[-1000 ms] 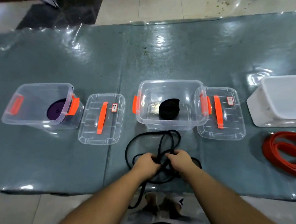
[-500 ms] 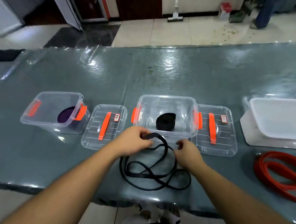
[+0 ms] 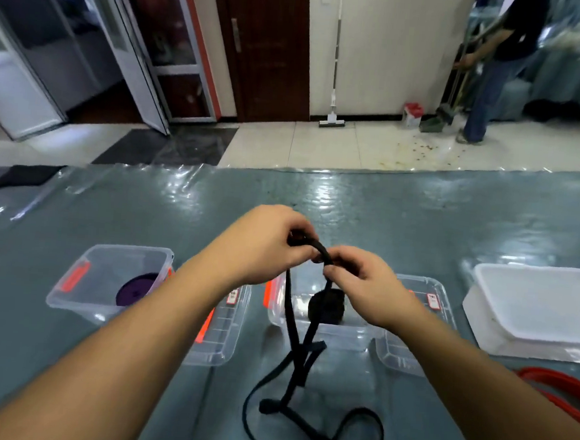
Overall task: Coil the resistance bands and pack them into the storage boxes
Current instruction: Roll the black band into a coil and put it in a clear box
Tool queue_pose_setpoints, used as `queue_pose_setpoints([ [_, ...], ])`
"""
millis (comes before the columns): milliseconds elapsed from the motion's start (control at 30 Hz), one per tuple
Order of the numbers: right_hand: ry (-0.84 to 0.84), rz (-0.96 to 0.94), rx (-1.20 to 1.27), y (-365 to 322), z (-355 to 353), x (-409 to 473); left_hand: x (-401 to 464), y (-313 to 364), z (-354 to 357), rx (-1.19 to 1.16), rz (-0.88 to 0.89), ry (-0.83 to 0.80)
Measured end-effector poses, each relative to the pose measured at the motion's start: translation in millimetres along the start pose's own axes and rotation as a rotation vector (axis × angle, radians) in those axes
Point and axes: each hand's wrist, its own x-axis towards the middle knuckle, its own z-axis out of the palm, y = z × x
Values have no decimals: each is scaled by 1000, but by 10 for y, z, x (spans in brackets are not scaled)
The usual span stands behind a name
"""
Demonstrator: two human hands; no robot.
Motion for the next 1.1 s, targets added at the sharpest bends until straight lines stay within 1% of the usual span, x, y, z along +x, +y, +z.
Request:
queue_pose_setpoints([
  [67,24,-34,47,-198,-39,17,-5,49,-211,-78,9,31],
  [133,46,-67,94,-401,-80,31,-9,90,-427,-154,8,26],
  [267,53,-128,22,-706,-146,94,11,108,-770,-221,13,-8],
  [333,78,-157,52,-820,-166,131,24,121,-885,-300,29,7],
  [400,115,-193,163,-939,-173,164,43,153,-968,-375,61,16],
  [467,131,-205,336,-1067,-177,198,70,192,-1027,-460,91,34],
  [533,121,-169,503,-1194,-193,222,99,231,-1070,-543,116,74],
  [600,114,-127,561,-1323,-226,232,130,262,-1121,-611,134,135],
  [667,96,-75,583,-1429,-275,231,151,282,-1193,-612,169,166],
  [733,46,-18,576,-1505,-348,227,158,299,-1272,-576,204,149],
  [833,-22,35,541,-1566,-456,242,168,301,-1344,-543,211,115],
  [900,-25,52,530,-1602,-501,263,182,292,-1363,-528,213,110],
  [1000,-31,50,535,-1646,-534,292,205,278,-1368,-586,243,111],
  [1100,-33,41,538,-1687,-573,303,223,283,-1362,-596,277,147],
])
